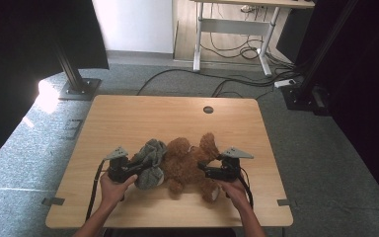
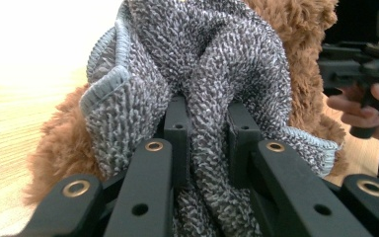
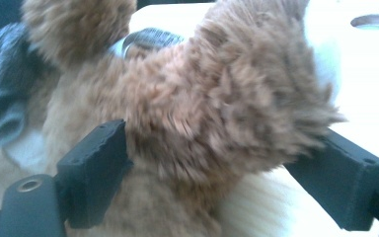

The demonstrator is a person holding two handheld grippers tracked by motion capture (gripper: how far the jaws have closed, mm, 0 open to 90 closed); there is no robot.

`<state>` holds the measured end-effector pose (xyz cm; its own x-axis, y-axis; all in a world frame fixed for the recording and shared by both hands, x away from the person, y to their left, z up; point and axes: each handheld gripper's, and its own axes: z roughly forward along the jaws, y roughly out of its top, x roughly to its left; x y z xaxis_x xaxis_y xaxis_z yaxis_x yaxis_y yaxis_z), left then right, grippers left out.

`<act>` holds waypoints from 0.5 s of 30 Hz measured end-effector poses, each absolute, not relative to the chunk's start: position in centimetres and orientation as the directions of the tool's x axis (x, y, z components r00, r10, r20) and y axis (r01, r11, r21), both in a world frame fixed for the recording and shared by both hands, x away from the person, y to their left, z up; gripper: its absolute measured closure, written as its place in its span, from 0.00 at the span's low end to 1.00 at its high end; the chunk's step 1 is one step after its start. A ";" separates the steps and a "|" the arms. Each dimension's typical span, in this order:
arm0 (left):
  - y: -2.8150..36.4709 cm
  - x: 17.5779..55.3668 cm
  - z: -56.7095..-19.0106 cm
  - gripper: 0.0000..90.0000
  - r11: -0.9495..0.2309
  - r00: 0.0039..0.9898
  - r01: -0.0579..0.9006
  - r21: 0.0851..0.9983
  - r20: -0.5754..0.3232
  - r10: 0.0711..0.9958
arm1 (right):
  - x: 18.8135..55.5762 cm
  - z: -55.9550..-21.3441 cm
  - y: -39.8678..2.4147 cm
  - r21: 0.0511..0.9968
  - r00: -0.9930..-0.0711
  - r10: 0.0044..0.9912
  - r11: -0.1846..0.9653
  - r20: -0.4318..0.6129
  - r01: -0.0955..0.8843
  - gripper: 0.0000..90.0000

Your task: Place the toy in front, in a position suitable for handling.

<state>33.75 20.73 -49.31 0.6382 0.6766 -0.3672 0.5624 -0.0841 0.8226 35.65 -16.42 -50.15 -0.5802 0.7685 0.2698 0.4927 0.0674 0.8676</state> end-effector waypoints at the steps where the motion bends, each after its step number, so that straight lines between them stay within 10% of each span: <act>1: 20.7 33.7 -49.3 0.84 -0.084 0.638 0.563 0.822 -0.368 0.676 | 36.0 -50.0 -16.3 0.866 -0.574 0.768 0.051 0.284 0.497 0.16; 7: 20.6 33.5 -49.3 0.84 -0.089 0.643 0.559 0.825 -0.363 0.674 | 37.5 -49.0 -17.0 0.859 -0.524 0.777 -0.042 0.350 0.510 0.17; 15: 20.8 33.2 -48.5 0.83 -0.053 0.645 0.563 0.825 -0.398 0.652 | 35.9 -48.6 -16.3 0.911 -0.588 0.794 0.115 0.155 0.396 0.64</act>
<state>33.23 20.79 -48.47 0.6448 0.6525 -0.3981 0.5629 -0.0531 0.8248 35.93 -16.31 -48.58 -0.5877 0.7940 0.1552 0.3959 0.1149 0.9111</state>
